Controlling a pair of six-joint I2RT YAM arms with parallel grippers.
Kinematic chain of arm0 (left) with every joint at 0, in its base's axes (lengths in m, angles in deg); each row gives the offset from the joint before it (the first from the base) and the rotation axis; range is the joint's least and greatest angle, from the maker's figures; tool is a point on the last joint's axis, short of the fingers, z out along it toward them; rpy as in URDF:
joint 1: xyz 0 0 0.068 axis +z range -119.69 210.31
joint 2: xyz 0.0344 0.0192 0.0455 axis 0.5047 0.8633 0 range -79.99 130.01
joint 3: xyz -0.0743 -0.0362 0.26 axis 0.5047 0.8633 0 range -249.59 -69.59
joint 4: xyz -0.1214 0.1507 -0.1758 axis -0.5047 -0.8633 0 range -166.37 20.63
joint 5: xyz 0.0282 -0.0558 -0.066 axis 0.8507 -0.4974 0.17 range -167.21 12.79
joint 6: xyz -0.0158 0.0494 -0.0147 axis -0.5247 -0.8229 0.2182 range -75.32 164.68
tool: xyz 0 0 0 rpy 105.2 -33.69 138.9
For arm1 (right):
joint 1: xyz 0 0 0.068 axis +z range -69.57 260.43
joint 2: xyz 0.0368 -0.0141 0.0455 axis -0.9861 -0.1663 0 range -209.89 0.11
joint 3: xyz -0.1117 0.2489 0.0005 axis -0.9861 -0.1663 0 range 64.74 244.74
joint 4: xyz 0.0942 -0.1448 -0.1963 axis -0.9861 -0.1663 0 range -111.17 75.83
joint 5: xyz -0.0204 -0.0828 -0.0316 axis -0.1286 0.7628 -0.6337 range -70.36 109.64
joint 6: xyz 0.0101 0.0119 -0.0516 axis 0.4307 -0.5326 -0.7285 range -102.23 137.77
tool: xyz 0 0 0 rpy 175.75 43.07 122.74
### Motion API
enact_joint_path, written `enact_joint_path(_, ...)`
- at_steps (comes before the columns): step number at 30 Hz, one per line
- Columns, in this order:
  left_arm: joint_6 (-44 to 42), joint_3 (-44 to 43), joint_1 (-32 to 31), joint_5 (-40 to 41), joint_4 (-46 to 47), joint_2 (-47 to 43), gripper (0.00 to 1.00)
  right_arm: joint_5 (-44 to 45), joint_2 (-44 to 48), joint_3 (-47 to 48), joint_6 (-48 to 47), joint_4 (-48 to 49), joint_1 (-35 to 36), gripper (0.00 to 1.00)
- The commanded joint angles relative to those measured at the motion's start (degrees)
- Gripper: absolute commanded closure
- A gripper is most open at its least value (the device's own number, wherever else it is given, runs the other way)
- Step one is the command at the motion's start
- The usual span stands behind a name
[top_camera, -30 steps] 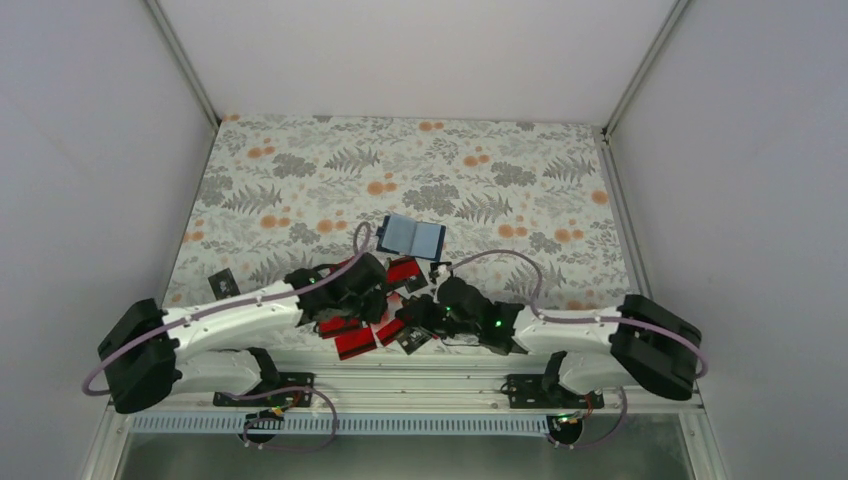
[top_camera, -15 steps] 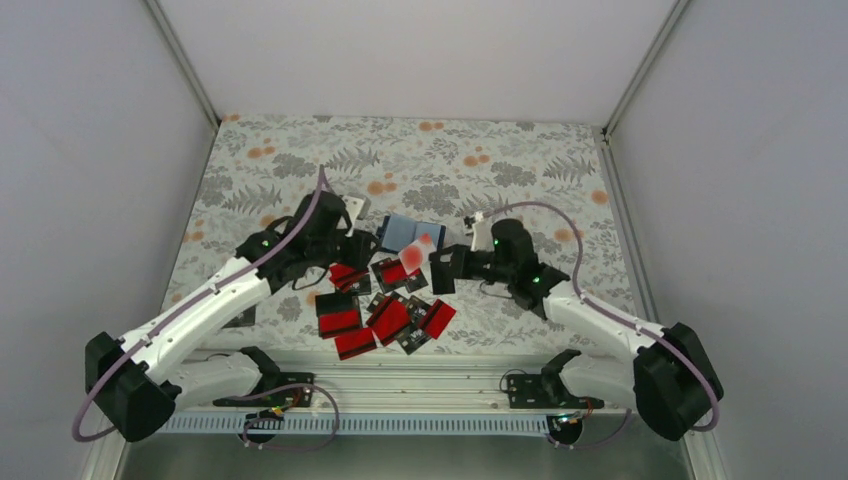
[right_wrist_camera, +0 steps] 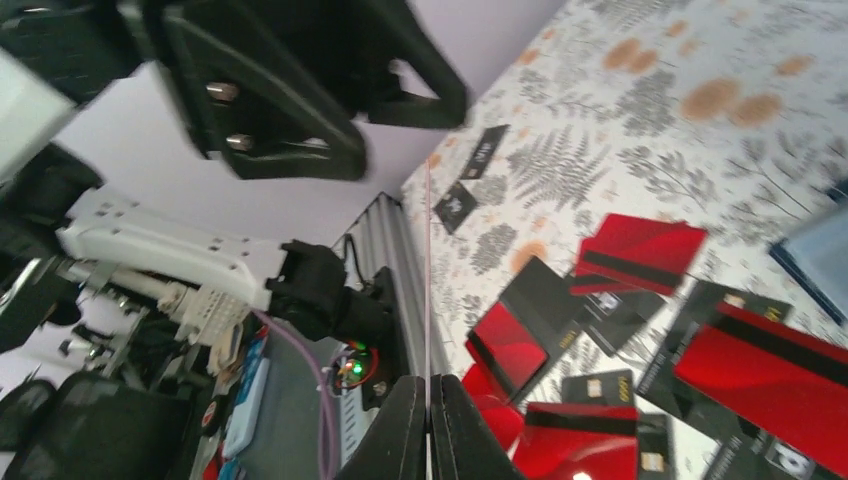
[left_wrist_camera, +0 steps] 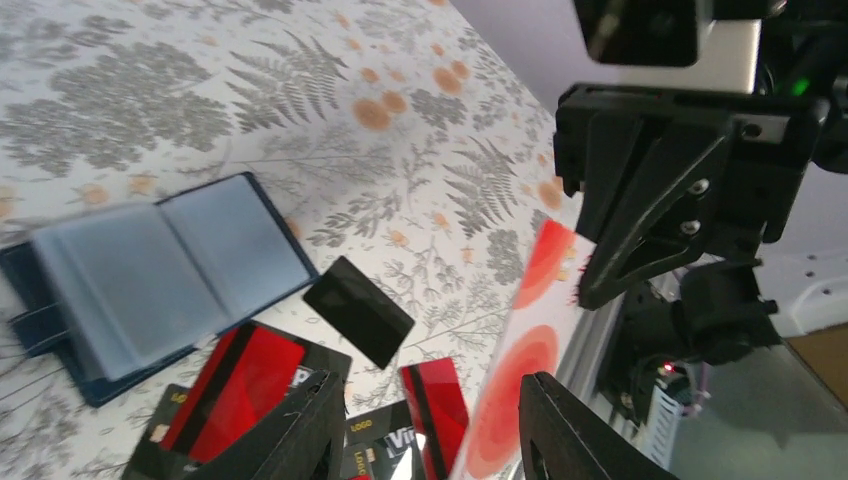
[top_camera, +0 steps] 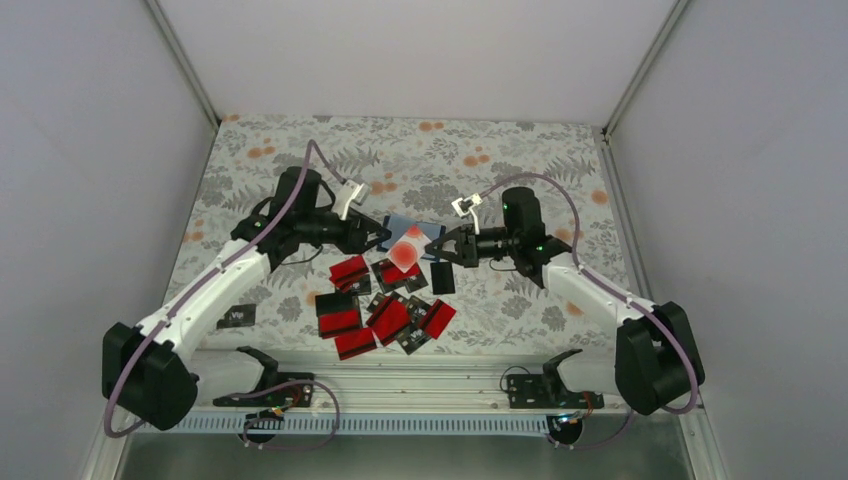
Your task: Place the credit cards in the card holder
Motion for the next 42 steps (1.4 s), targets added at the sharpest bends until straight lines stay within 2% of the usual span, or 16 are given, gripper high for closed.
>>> enact_joint_path(1,-3.9,-0.2,0.6,-11.2,3.3,2.5,0.56,-8.3,0.4,2.6,-3.7,0.3,-0.5,0.96)
enact_joint_path(7,-6.0,-0.2,0.6,-17.7,4.9,2.6,0.58,-10.1,-0.3,4.4,-5.6,-1.8,-0.5,0.96)
enact_joint_path(13,-7.2,0.0,0.6,-19.0,5.2,2.8,0.63,-12.0,-1.9,7.1,-6.8,-3.6,-0.5,0.96)
enact_joint_path(16,-7.3,0.0,0.5,-19.3,5.3,3.3,0.73,-13.0,-2.1,8.1,-6.8,-3.9,-0.5,0.96)
enact_joint_path(20,-7.3,0.3,0.5,-20.8,6.3,3.2,0.94,-13.3,-2.7,9.4,-7.6,-5.7,-0.5,0.96)
enact_joint_path(23,-6.2,0.7,0.5,-21.1,7.8,3.0,0.97,-11.9,-2.8,10.0,-7.3,-6.3,-0.5,0.96)
enact_joint_path(24,-5.1,0.9,0.4,-20.5,8.7,3.0,0.98,-10.2,-2.8,10.3,-6.9,-6.6,-0.5,0.86)
enact_joint_path(26,-1.8,1.3,0.4,-18.4,11.2,3.1,0.98,-6.6,-2.9,10.3,-4.8,-5.8,-0.5,0.49)
enact_joint_path(27,1.6,1.8,0.4,-16.9,13.4,3.0,0.98,-5.2,-2.9,9.9,-3.1,-4.7,-0.5,0.36)
enact_joint_path(29,6.8,2.3,0.5,-15.0,17.5,2.9,0.98,-3.3,-2.3,8.1,1.4,0.2,-0.6,0.29)
enact_joint_path(33,14.6,2.3,0.5,-9.5,22.9,3.3,0.98,2.1,-1.2,3.5,10.4,10.6,-0.6,0.31)
enact_joint_path(42,22.6,2.3,0.4,-10.8,33.8,6.6,0.98,3.9,-2.4,0.0,25.0,30.2,-0.5,0.45)
